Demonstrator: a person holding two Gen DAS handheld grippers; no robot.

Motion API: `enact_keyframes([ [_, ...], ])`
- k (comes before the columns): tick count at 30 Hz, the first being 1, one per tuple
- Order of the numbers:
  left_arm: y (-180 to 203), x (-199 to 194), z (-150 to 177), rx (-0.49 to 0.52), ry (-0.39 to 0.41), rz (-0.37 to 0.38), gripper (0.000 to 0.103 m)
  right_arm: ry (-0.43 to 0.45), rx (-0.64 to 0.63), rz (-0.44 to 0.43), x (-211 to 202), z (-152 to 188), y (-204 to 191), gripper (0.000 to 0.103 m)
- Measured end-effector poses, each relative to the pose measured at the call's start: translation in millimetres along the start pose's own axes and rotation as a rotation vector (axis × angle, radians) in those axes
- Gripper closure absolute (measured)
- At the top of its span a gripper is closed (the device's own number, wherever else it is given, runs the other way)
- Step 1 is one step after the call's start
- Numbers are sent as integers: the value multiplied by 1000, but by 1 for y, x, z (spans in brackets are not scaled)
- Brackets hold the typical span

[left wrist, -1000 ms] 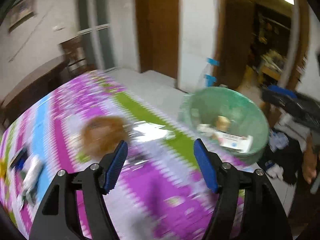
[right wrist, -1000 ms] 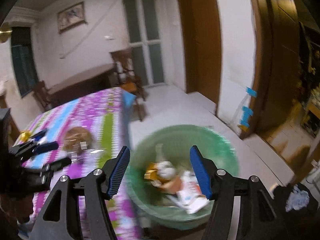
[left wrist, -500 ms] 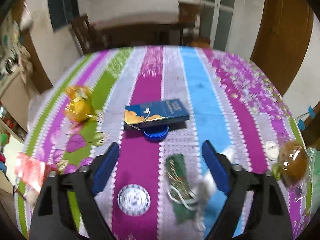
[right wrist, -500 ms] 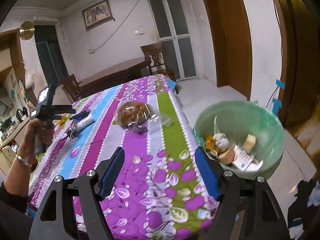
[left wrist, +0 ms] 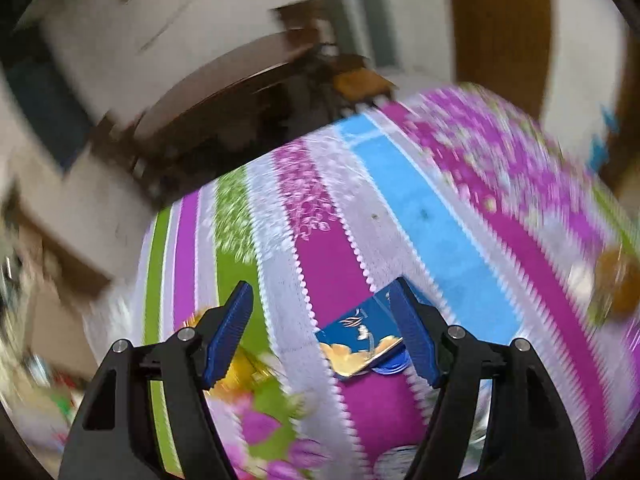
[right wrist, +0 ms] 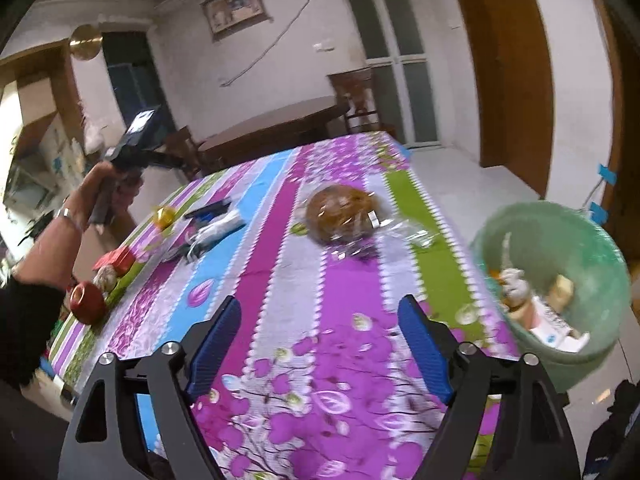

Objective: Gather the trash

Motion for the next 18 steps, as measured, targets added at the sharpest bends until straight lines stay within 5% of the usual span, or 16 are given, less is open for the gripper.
enact_keyframes([
  [4, 21, 30, 12, 204, -75, 69, 33, -60, 33, -9, 20, 9, 1, 21],
  [15, 41, 86, -3, 295, -129, 174, 26, -118, 155, -25, 46, 16, 19, 21],
  [18, 44, 86, -4, 285, -144, 226, 43, -128, 144, -29, 53, 16, 16, 21],
])
Point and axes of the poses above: each gripper's, at about its wrist camera, not at the fingertips, and x roughly the way its jaws point, y to its right, z to its underside, the point moved 1 cm from there along x, roughly the way its jaws point, and after that the axes turned 2 degrees about -x, right-handed, at the moved point
